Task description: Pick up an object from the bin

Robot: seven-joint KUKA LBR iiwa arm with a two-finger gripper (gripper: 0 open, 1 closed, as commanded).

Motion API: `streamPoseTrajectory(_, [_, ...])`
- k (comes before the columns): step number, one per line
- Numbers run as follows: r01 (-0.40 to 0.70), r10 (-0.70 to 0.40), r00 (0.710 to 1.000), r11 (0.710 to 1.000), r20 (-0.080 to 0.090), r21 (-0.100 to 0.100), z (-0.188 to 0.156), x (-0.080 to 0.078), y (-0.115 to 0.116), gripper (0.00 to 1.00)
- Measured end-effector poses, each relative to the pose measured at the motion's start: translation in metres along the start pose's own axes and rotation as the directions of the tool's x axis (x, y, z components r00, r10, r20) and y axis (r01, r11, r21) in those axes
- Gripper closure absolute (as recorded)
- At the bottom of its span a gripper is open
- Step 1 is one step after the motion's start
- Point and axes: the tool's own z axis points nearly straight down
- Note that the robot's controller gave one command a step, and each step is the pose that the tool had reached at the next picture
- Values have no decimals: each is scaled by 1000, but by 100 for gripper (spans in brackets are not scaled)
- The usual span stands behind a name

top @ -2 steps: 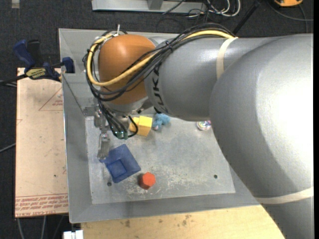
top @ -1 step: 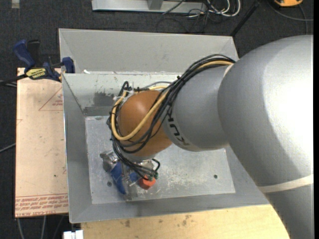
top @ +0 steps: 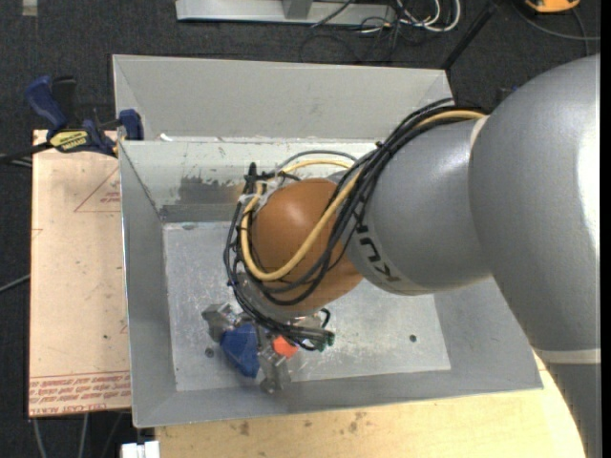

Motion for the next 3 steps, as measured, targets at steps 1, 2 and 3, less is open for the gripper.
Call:
streamPoseTrajectory(1, [192,-192,981,981,3,0,-8,-11,-4,0])
streamPoseTrajectory(2, [7,-7,1000,1000,0,-1,31,-3,-20,0])
streamPoseTrajectory(3, [4,-4,1000,1000,1,-2,31,-3,-20,0])
